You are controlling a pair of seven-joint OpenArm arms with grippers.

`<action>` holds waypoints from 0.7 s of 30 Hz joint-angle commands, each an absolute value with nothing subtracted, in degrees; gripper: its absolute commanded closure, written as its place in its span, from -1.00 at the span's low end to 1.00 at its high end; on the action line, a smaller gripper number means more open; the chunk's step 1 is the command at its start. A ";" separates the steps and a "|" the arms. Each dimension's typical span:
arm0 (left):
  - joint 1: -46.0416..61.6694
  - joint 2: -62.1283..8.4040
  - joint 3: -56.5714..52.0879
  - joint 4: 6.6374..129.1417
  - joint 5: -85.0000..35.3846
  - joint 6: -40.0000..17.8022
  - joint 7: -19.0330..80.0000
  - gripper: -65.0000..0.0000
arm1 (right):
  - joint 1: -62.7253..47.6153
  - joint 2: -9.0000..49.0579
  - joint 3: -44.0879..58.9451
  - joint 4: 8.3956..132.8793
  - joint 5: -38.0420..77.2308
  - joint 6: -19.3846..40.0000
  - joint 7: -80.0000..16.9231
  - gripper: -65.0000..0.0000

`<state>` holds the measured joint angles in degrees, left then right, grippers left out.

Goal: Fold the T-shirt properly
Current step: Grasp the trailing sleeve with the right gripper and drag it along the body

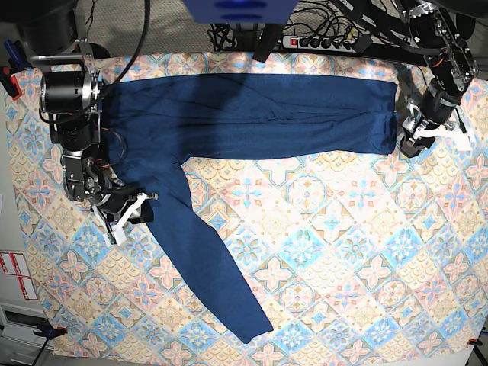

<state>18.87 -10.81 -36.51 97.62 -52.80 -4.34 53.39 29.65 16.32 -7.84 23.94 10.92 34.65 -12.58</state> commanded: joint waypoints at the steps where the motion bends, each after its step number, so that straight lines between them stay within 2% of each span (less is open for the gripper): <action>1: 18.68 -11.65 -36.79 98.77 -53.58 -4.70 52.79 0.15 | 31.08 16.92 -7.78 24.48 11.47 35.03 -11.82 0.47; 13: 18.86 -11.65 -36.88 98.77 -53.49 -4.70 52.79 0.15 | 28.18 16.40 -7.87 29.67 11.47 35.12 -18.51 0.49; 16: 18.86 -11.65 -36.88 98.77 -53.49 -4.70 52.79 0.15 | 28.18 15.87 -7.87 29.58 11.47 35.12 -18.68 0.66; 19: 18.77 -11.65 -36.88 98.77 -53.49 -4.70 52.79 0.15 | 28.18 15.69 -8.04 29.14 11.47 35.12 -18.77 0.98; 21: 18.68 -11.65 -36.88 98.77 -53.49 -4.70 52.79 0.15 | 28.09 15.69 -9.89 29.32 11.47 35.12 -18.77 0.99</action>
